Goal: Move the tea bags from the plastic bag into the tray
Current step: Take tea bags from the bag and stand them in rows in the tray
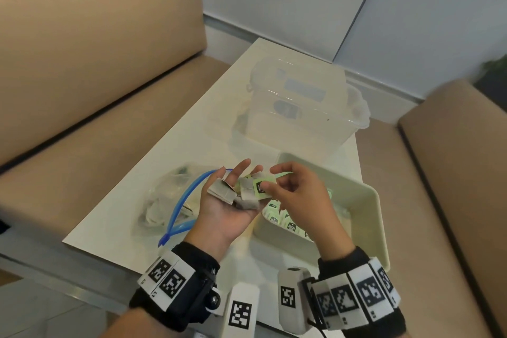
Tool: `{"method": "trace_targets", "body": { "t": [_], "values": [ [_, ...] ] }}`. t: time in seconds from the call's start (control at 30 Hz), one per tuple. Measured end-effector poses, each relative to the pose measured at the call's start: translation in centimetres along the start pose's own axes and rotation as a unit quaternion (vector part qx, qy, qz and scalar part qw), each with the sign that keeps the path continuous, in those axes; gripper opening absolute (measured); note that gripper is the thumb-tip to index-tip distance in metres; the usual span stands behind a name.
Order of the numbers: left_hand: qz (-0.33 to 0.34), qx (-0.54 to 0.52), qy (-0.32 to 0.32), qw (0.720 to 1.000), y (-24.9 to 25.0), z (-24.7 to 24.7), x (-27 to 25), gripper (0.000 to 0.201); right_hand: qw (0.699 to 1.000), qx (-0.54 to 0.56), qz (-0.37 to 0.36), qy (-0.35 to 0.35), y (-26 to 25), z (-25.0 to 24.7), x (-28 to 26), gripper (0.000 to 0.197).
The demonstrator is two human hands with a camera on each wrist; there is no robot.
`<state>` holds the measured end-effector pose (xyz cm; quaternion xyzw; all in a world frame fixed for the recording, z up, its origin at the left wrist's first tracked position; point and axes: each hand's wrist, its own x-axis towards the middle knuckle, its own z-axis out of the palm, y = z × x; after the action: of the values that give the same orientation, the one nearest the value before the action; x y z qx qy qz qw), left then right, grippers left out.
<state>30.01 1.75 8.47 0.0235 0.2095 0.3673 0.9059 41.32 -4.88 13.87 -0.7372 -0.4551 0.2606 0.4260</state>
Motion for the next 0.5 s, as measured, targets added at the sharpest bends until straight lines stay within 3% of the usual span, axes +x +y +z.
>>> {"method": "trace_targets", "body": {
  "t": [0.1, 0.23, 0.5],
  "values": [
    [-0.021, -0.01, 0.004, 1.0, -0.5, -0.1, 0.0, 0.048, 1.0, 0.013, -0.014, -0.006, -0.2, -0.6, 0.1, 0.013],
    [-0.044, 0.008, -0.001, 0.999, -0.9, 0.1, -0.3, 0.035, 0.998, -0.007, -0.053, -0.042, -1.0, -2.0, 0.3, 0.004],
    [-0.069, 0.005, -0.024, 0.997, -0.7, -0.1, -0.1, 0.037, 0.952, -0.215, -0.209, -0.069, -5.5, -7.4, 1.2, 0.004]
  ]
}}
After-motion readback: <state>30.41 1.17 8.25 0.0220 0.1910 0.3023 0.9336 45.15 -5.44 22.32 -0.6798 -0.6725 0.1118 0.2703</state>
